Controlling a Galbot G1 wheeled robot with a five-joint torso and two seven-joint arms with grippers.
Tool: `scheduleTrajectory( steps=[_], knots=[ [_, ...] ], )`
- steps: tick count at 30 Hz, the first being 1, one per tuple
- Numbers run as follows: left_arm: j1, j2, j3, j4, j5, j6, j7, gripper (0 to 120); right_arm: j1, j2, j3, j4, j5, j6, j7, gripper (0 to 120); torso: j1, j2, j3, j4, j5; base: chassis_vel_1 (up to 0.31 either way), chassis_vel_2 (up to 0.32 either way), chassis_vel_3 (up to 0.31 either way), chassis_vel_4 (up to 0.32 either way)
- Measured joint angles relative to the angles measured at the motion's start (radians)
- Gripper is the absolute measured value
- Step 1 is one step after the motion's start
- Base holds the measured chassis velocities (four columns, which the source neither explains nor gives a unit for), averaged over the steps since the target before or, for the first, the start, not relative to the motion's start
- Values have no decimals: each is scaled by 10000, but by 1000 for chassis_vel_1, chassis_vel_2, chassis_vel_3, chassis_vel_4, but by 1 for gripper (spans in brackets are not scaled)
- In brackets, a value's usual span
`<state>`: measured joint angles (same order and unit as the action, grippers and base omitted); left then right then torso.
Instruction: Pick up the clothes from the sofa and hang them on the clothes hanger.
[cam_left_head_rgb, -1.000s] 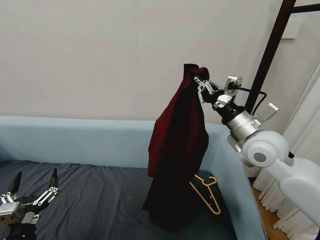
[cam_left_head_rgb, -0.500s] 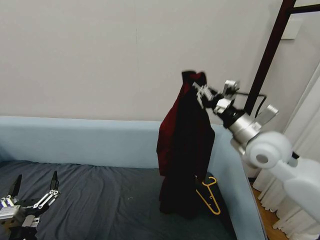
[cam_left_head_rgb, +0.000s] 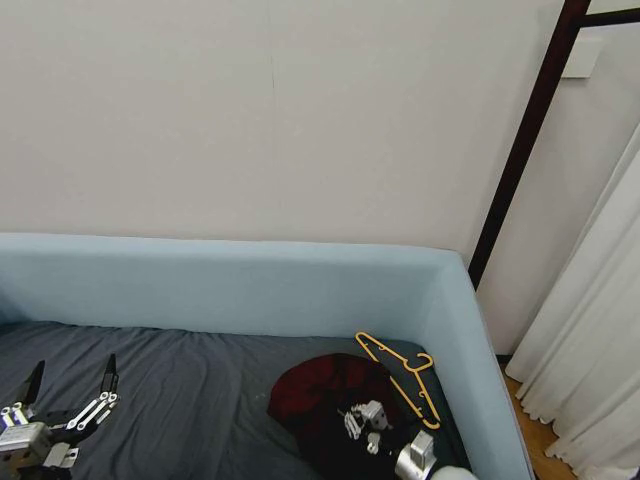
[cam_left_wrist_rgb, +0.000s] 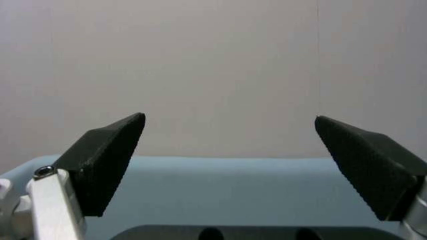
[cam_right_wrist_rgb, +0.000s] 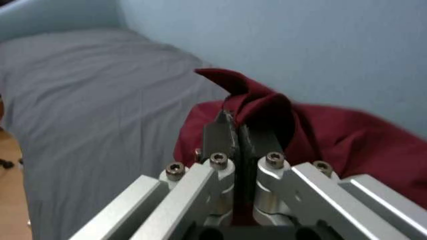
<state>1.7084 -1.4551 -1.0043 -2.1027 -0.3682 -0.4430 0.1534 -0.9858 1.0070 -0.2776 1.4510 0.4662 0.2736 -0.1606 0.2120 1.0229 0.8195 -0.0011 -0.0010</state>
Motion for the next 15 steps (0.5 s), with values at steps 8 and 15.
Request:
scheduleTrajectory(
  steps=[8, 15],
  knots=[
    [-46, -79, -9, 218, -2, -65, -2, 100, -409, 895, -144, -383, -337, -121, 1114, 9, 0, 0, 1, -1, 0, 0, 0, 0, 0],
    [-243, -69, 148, 370, 49, -32, -2, 100, -779, 813, -9, 189, 504, -141, 1172, 32, 0, -1, 0, -1, 0, 0, 0, 0, 0]
  ],
)
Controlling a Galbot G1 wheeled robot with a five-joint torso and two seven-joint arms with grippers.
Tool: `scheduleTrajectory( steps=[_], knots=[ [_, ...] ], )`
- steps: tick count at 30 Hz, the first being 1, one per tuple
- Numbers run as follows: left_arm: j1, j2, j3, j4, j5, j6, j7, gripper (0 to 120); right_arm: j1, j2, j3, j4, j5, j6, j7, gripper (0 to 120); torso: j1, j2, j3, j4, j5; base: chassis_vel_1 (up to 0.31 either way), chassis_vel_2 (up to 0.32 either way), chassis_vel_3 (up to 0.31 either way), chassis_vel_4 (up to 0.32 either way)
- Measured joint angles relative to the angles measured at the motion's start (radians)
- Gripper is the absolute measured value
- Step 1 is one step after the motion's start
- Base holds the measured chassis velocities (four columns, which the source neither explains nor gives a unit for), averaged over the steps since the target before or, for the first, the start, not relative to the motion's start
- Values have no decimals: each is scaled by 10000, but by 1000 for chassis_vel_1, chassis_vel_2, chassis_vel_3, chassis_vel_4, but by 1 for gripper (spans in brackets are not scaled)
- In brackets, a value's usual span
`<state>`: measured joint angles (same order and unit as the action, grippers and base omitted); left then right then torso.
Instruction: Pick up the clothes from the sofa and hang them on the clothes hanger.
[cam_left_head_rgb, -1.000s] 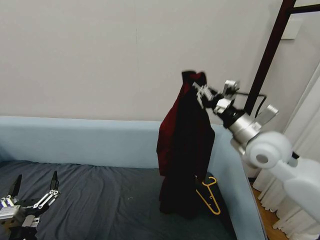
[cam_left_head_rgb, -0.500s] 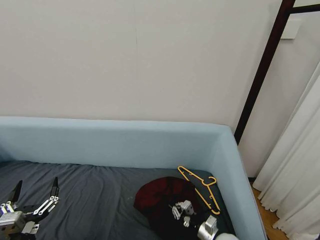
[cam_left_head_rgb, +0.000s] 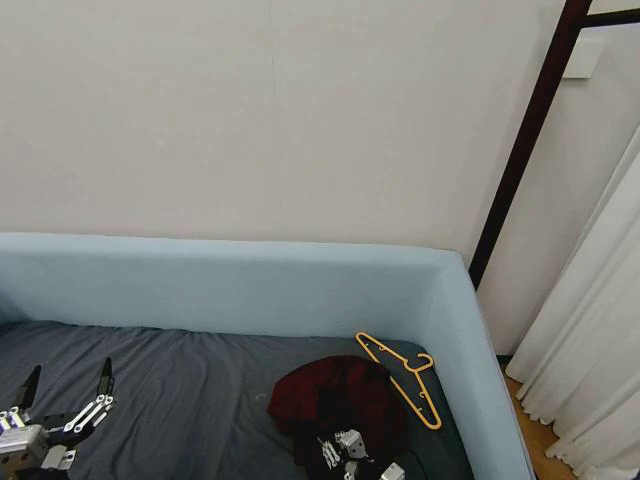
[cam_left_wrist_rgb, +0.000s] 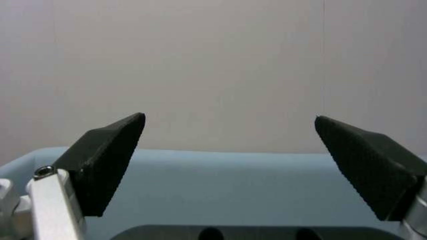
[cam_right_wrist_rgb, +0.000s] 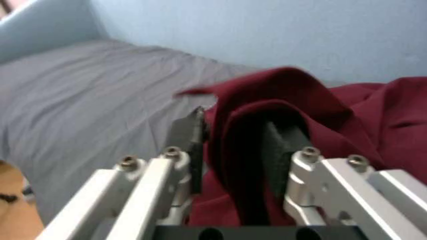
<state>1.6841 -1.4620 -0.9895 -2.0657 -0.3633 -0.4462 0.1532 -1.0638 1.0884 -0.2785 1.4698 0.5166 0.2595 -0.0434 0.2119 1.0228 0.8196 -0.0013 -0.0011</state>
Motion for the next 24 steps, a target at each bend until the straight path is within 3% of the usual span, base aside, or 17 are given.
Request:
scheduleTrajectory(
  steps=[15, 24],
  knots=[
    [-335, 56, 236, 263, 215, 113, -14, 100, -618, 13, 339, 485, 1196, -159, 770, 91, 1, -1, 1, 0, 3, 0, 0, 0, 0],
    [-306, 14, 244, 289, 229, -37, -35, 100, -1017, -144, 677, 1207, 2023, -289, 1089, 100, 2, -1, 1, 0, 3, 0, 0, 0, 0]
  ],
)
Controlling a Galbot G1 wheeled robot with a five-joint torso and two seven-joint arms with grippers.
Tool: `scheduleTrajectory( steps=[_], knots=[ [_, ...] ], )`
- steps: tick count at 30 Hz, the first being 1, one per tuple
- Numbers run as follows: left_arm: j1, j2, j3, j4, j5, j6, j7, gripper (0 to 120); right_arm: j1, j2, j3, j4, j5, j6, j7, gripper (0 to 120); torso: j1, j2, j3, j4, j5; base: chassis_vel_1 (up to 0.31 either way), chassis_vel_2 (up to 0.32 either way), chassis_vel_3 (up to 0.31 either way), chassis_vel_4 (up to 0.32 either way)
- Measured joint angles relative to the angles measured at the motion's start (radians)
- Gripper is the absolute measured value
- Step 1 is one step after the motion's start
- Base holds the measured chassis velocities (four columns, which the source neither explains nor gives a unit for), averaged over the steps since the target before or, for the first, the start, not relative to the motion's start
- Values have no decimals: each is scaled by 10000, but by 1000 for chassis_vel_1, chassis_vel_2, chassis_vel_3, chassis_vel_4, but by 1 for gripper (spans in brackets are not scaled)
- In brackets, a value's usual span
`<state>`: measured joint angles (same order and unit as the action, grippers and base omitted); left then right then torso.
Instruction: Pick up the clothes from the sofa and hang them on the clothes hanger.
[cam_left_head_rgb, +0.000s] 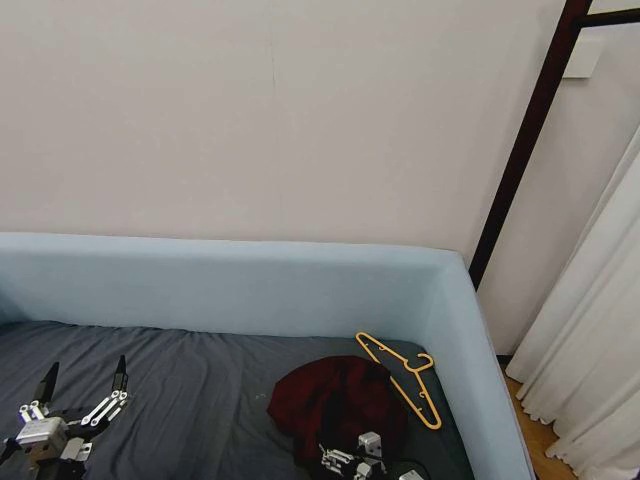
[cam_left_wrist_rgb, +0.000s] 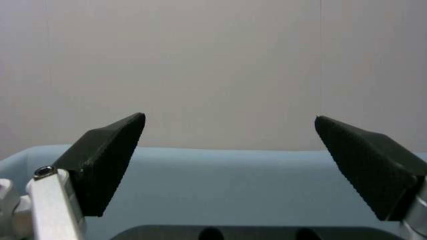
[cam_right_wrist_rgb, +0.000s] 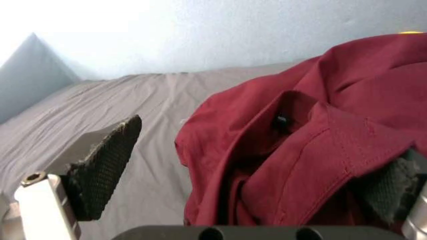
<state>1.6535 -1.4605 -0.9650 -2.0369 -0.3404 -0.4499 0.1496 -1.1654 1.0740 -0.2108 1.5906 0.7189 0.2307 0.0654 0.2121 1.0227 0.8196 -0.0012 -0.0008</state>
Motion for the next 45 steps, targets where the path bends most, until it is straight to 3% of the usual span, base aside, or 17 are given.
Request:
scheduleTrajectory(
  steps=[4, 8, 11, 27, 30, 36, 40, 44, 45],
  knots=[
    [-12, -61, 103, -41, 88, -9, -16, 100, -198, -107, 127, 156, 62, -1, -28, 99, 0, 1, 0, 0, 0, 0, 0, 0, 0],
    [-28, -109, 159, -66, 158, -9, -31, 100, -269, -159, 198, 183, 32, -1, -144, 87, 0, 0, 0, 0, 0, 0, 0, 0, 0],
    [-39, -152, 199, -69, 210, -9, -36, 100, -275, -179, 218, 183, -57, 6, -171, 72, -1, 0, 0, 0, 0, 0, 0, 0, 0],
    [-177, -161, 289, 17, 278, -12, -61, 100, -96, -396, 147, 3, -1138, 313, -392, 18, 0, 0, 0, 0, 0, 0, 0, 0, 0],
    [-251, -101, 369, 59, 300, 38, -78, 100, -118, -444, 110, 15, -1842, 462, -386, 3, 0, 0, 0, 0, 1, 0, 0, 0, 0],
    [-207, 261, 1033, 176, -509, 376, -41, 100, 17, -568, 166, 18, -2799, 730, -718, 0, 0, 0, 0, 2, 0, 0, 0, 0, 0],
    [-217, 986, 1737, 594, -1410, 519, 889, 100, 39, -601, 164, -50, -2886, 763, -747, 0, 0, 1, 0, -1, 0, 0, 0, 0, 0],
    [-864, 2182, 2194, 2100, -1518, -35, 3576, 100, 19, -574, 209, -74, -2860, 768, -749, 0, 0, 1, 0, 0, 1, 0, 0, 0, 0],
    [-864, 2182, 2194, 2100, -1518, -35, 3576, 100, 19, -574, 209, -74, -2860, 768, -749, 0, 0, 1, 0, 0, 1, 0, 0, 0, 0]
  ],
)
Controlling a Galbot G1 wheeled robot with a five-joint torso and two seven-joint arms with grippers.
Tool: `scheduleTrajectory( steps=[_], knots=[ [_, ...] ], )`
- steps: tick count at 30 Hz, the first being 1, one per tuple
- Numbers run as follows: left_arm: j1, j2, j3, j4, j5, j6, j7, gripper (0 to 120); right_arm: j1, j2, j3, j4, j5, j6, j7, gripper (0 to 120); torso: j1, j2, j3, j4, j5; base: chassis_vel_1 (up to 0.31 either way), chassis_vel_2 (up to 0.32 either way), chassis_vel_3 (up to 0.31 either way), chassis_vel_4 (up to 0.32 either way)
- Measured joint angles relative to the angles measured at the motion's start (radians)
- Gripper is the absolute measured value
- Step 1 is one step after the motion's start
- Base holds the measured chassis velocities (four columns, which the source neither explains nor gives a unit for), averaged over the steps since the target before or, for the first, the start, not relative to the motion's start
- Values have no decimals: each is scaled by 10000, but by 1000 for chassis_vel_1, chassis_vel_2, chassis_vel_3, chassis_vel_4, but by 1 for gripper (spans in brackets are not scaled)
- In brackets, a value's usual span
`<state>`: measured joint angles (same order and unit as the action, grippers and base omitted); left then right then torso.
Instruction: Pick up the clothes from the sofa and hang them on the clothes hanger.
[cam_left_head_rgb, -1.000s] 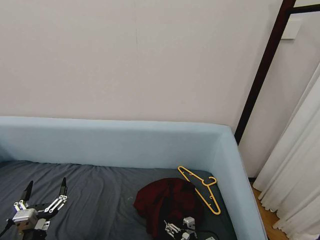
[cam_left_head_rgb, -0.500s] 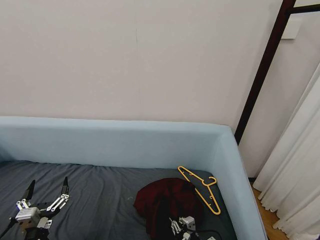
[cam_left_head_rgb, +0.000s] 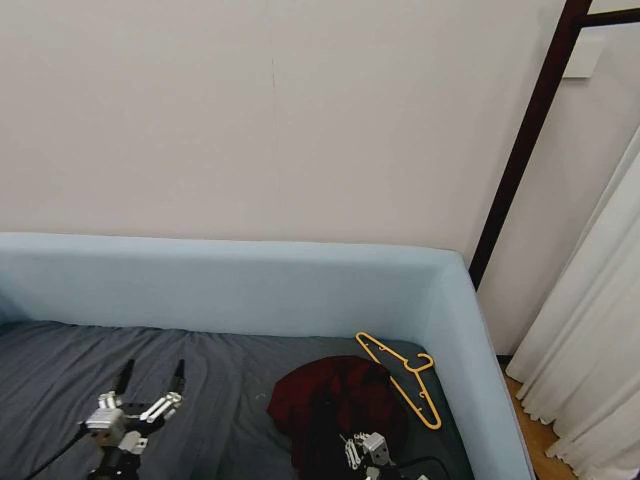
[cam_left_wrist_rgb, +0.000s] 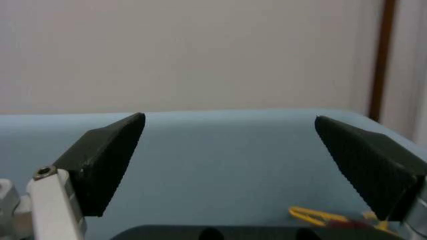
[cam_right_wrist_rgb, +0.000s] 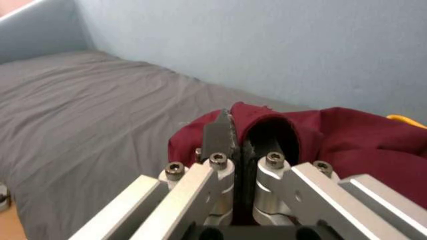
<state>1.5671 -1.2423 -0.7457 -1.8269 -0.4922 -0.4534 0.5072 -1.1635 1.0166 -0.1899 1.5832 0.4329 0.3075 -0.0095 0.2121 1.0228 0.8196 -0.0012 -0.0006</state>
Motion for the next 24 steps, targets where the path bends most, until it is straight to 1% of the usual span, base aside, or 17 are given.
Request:
scheduleTrajectory(
  steps=[3, 5, 6, 9, 10, 12, 14, 15, 17, 19, 21, 23, 24],
  knots=[
    [-463, 402, 405, 873, 402, -303, 1049, 100, -24, 28, 92, 40, 73, 0, 18, 0, 0, -1, 0, -1, -3, 0, 0, 0, 0],
    [-1002, 606, 988, 1946, 750, -509, 2093, 100, -100, 11, 219, 157, 192, -9, 51, 0, 0, -1, 0, -1, -3, 0, 0, 0, 0],
    [-1002, 606, 988, 1946, 750, -509, 2093, 100, -100, 11, 219, 157, 192, -9, 51, 0, 0, -1, 0, -1, -3, 0, 0, 0, 0],
    [-1623, 528, 1640, 3299, 1074, -865, 3096, 100, -232, -22, 397, 216, 235, -18, 59, 0, 0, -1, 0, 0, -1, 0, 0, 0, 0],
    [-1623, 528, 1640, 3299, 1074, -865, 3096, 100, -232, -22, 397, 216, 235, -18, 59, 0, 0, -1, 0, 0, -1, 0, 0, 0, 0],
    [-1881, 388, 2122, 4008, 1190, -988, 3252, 100, -271, 16, 467, 218, 268, -20, 60, 0, 0, -1, 0, -1, -3, 0, 0, 0, 0],
    [-2069, 264, 2452, 4525, 1431, -1147, 3291, 100, -277, 81, 484, 192, 276, -22, 60, 0, 0, -1, 0, 0, -2, 0, 0, 0, 0],
    [-2069, 264, 2452, 4525, 1431, -1147, 3291, 100, -277, 81, 484, 192, 276, -22, 60, 0, 0, -1, 0, 0, -2, 0, 0, 0, 0],
    [-2222, 145, 2696, 4995, 1877, -1284, 3354, 100, -278, 166, 466, 156, 280, -27, 68, 0, 0, -1, 0, 0, -2, 0, 0, 0, 0],
    [-2262, 102, 2766, 5135, 2021, -1312, 3376, 100, -280, 195, 448, 155, 277, -28, 69, 0, 0, -1, 0, 0, -1, 0, 0, 0, 0],
    [-2324, -19, 2834, 5449, 2344, -1405, 3370, 100, -323, 238, 425, 160, 263, -29, 71, 0, 0, -1, 0, 0, 1, 0, 0, 0, 0],
    [-2343, -176, 2876, 5734, 2634, -1574, 3051, 100, -381, 273, 418, 177, 217, -30, 73, 0, 0, 0, 0, 0, 1, 0, 0, 0, 0],
    [-2343, -176, 2876, 5734, 2634, -1574, 3051, 100, -381, 273, 418, 177, 217, -30, 73, 0, 0, 0, 0, 0, 1, 0, 0, 0, 0]
  ],
)
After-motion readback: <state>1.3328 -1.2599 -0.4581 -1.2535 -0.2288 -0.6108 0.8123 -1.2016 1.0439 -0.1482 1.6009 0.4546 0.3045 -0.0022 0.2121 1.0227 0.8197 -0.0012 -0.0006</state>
